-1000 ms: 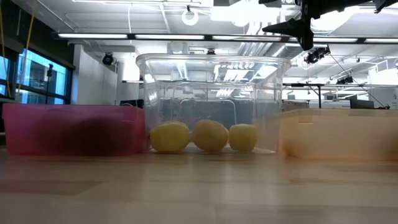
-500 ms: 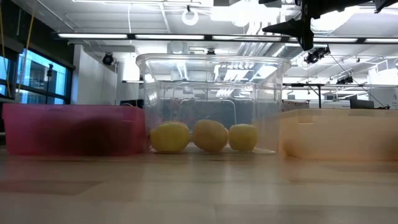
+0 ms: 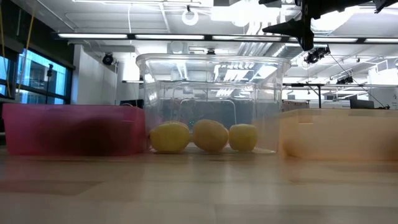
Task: Sort produce into baskets
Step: Put the white garlic into the orange bin
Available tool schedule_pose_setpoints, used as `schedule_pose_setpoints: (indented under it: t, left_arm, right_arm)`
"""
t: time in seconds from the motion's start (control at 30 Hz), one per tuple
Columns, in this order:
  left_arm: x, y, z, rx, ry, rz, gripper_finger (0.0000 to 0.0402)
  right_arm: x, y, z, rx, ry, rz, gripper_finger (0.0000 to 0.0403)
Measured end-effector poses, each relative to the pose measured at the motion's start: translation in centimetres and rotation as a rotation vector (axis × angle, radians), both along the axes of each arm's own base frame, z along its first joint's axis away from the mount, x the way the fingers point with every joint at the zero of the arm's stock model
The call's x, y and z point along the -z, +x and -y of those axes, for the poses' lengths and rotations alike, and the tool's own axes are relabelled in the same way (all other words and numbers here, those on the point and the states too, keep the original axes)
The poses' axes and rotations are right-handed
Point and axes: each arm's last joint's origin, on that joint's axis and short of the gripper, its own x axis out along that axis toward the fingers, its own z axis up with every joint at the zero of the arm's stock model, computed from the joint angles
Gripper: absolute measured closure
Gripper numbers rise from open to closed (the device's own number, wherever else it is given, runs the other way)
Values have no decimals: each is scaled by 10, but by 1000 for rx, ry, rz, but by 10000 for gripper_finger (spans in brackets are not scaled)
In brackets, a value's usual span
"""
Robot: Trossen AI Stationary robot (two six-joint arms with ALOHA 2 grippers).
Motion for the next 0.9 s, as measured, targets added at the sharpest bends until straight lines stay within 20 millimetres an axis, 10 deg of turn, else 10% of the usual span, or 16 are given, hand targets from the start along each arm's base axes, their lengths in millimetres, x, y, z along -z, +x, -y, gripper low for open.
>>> schedule_pose_setpoints:
  t: [0.17, 0.37, 0.53, 0.9]
  left_arm:
    - [-25, -3, -3, 19, -59, 140, 142]
    - [-35, 8, 3, -404, -120, 210, 142]
    - [-25, 18, 15, -884, -92, 82, 142]
    - [12, 17, 29, -1158, 137, 17, 142]
  right_arm:
    - [0, 0, 0, 0, 0, -2, 142]
    - [0, 0, -2, -15, 0, -4, 142]
    - [3, -1, -6, -32, 0, -31, 142]
    - [8, -2, -6, -32, 16, -74, 142]
